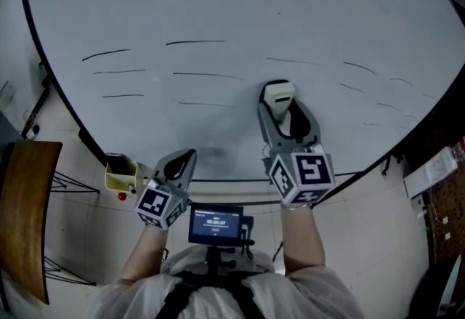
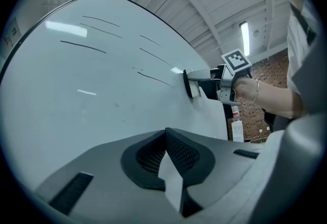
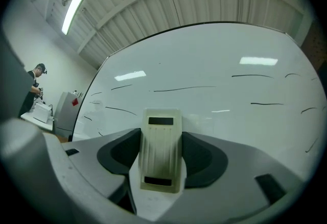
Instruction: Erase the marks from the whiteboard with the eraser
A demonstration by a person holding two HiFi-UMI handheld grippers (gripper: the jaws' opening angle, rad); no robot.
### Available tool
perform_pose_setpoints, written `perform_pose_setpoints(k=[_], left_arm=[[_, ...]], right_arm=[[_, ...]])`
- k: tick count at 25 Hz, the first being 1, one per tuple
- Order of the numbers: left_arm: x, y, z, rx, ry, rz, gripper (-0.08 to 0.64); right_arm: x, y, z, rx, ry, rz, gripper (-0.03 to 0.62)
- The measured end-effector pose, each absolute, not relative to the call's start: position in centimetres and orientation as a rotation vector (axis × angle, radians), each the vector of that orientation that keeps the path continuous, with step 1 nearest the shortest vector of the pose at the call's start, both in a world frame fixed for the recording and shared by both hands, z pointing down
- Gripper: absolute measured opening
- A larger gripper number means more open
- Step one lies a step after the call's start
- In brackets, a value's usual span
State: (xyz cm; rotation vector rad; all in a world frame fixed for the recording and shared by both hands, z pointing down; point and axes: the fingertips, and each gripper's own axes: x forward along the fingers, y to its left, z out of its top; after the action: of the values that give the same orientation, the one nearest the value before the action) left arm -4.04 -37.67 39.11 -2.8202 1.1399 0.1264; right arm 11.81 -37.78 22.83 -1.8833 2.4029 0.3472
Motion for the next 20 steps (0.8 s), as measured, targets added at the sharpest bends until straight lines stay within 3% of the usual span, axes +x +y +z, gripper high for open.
perform_pose_setpoints(k=[12, 20], left_arm=[[-3.3, -38.2, 39.2, -2.850, 1.141, 0.124, 0.005], [-3.5, -38.4, 39.2, -2.838, 1.136, 0.125, 0.005]], right_arm=[[22.3, -36.5, 22.7, -2.062, 2.115, 0.201, 0.255], [15.8, -36.6, 22.2, -1.897, 2.285, 0.292, 0.253]])
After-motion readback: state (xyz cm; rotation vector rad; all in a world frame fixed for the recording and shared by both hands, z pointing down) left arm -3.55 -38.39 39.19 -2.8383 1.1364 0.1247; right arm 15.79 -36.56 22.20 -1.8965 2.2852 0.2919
